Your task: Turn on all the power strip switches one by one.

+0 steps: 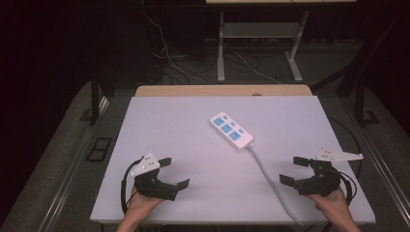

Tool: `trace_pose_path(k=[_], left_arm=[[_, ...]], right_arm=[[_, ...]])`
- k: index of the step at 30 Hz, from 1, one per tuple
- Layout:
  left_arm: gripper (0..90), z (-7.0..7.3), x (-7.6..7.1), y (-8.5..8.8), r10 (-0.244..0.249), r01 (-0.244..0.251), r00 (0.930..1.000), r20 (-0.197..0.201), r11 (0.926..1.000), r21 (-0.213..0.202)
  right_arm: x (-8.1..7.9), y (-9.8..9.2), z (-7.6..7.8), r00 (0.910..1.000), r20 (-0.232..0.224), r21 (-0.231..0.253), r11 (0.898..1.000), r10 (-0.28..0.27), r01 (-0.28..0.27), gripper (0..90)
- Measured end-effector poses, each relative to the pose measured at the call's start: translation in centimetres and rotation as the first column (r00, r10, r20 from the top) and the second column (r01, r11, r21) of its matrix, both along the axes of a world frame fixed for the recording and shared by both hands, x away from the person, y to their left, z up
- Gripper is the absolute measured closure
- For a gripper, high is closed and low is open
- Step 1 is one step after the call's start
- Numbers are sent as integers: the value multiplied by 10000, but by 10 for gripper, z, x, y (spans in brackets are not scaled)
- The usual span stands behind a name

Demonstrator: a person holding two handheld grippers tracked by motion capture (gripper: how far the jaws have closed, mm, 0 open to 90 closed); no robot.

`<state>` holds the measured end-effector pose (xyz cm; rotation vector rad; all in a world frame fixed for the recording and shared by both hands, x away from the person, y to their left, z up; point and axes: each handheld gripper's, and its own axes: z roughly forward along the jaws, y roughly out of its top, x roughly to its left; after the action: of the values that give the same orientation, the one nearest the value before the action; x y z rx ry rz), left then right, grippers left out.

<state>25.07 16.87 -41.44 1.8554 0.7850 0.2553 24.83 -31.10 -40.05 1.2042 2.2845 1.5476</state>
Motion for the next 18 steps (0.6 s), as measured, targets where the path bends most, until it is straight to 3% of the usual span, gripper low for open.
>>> trace_pose_path(k=[13, 18], left_arm=[[0, -2, 2, 2, 226, -226, 9997, -123, 9997, -43], [0, -2, 2, 4, 353, -354, 9993, -158, 9994, -44]], right_arm=[[0, -3, -1, 9998, -184, 21, 10000, 38, -38, 7], [0, -1, -1, 9996, -253, -243, 9996, 120, -126, 8]])
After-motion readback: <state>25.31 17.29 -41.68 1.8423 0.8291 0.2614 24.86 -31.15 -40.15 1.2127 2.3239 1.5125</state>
